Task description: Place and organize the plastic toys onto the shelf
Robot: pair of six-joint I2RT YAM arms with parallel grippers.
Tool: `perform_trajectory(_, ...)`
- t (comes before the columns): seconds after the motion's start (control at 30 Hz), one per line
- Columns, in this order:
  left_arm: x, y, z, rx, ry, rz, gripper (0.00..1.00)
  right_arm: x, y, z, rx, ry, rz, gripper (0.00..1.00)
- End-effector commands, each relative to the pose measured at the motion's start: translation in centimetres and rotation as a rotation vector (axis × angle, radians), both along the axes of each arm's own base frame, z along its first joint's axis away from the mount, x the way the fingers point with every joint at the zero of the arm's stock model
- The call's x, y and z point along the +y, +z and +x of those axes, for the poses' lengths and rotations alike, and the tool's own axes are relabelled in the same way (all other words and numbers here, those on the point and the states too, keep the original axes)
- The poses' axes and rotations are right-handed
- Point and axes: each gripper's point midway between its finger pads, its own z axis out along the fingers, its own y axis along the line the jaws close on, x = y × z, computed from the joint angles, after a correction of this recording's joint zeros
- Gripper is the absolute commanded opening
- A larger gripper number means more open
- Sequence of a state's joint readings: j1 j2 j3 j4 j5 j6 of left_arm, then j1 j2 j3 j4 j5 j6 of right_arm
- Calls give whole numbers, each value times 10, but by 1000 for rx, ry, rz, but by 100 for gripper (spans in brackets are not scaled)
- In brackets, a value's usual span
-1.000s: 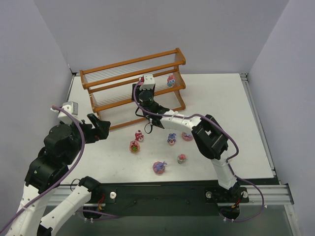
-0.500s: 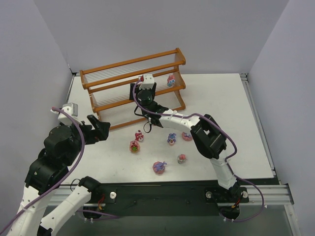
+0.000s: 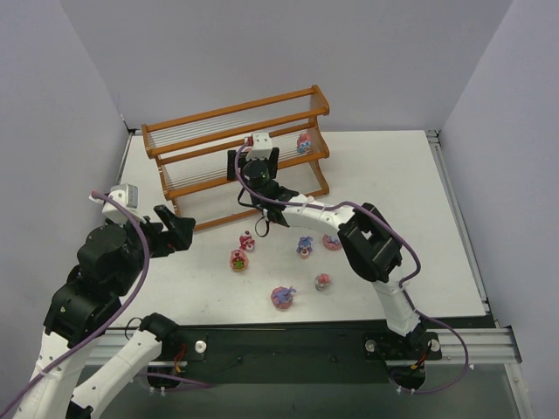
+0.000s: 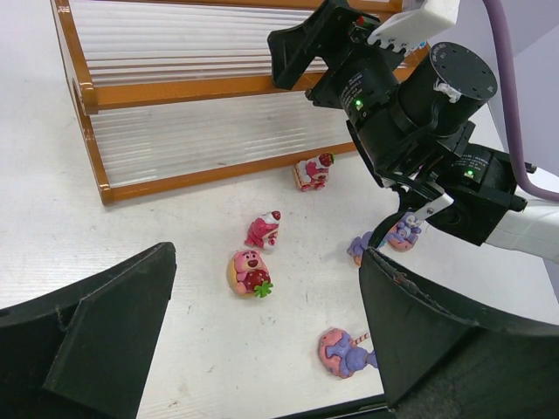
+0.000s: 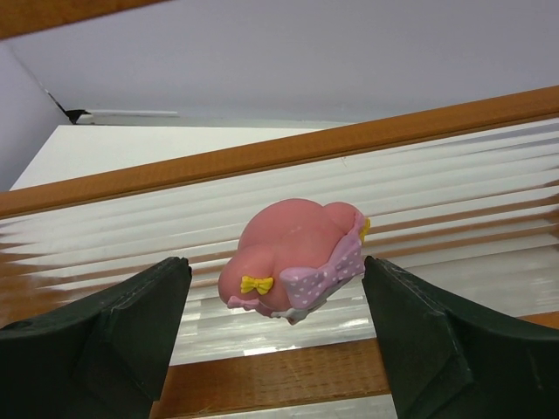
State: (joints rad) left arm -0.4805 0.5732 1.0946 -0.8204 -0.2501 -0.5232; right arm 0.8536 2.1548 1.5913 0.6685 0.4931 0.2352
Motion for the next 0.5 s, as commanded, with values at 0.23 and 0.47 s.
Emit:
perform_trajectory(0.23,2,6,-2,-18,8,-14,96,-5,74,-18,-77,1,75,93)
perform_trajectory(0.47,4,5,-4,-15,11,-13,96,-28,100,-36,-49,-12,79,95)
